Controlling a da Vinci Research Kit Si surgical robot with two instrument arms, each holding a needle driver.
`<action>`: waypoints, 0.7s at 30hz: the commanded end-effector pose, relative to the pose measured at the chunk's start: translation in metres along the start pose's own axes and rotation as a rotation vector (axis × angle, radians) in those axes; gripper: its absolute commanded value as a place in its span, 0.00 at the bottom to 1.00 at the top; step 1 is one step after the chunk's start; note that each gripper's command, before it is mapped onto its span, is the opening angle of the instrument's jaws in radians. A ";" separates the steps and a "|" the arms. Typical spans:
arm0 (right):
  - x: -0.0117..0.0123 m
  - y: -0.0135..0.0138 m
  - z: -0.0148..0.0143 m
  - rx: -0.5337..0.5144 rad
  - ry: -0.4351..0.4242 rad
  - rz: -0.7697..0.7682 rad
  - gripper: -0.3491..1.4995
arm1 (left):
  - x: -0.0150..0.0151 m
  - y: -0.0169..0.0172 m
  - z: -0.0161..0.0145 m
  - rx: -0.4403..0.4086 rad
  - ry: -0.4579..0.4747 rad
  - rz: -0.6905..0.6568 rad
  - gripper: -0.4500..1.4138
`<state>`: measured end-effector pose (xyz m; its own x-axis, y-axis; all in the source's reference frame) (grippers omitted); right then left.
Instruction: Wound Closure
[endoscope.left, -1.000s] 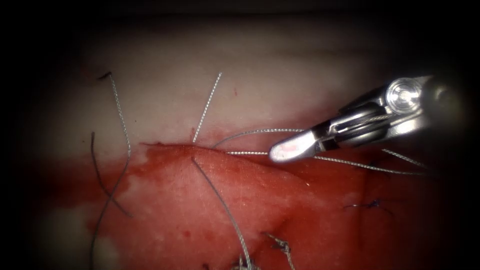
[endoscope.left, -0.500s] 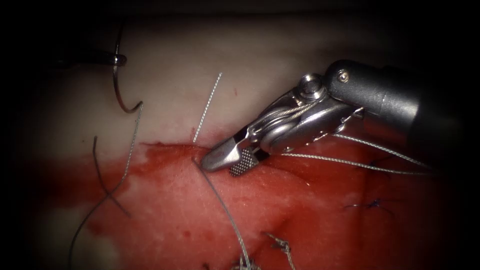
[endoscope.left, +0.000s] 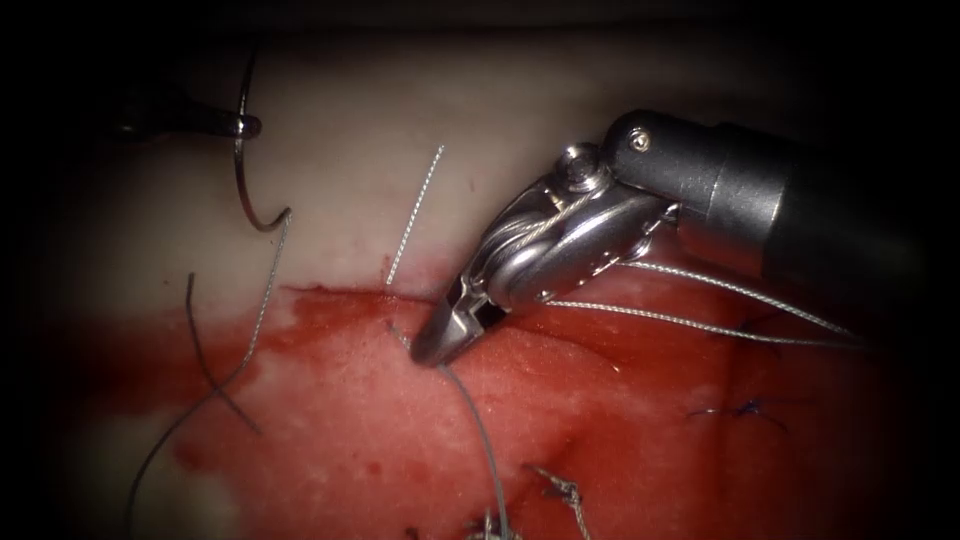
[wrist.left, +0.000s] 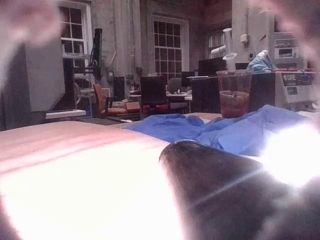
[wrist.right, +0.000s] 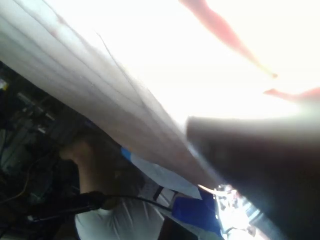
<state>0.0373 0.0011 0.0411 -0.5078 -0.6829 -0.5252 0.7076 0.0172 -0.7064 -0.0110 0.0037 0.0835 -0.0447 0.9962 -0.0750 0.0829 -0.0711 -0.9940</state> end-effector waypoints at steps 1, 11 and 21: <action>0.0003 0.0004 -0.0013 -0.003 0.000 -0.017 0.00 | 0.0015 0.0009 0.0001 -0.001 0.003 0.010 0.00; 0.0078 -0.0066 -0.0076 0.039 0.006 0.036 0.00 | 0.0016 0.0004 0.0002 0.072 0.016 0.015 0.00; 0.0159 -0.0157 -0.0152 0.142 -0.098 0.194 0.00 | 0.0007 -0.0031 -0.0003 0.299 -0.033 0.062 0.00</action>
<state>0.0103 0.0000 0.0371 -0.3077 -0.7419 -0.5957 0.8563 0.0570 -0.5133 -0.0109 0.0031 0.0877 -0.0881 0.9880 -0.1268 -0.2204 -0.1435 -0.9648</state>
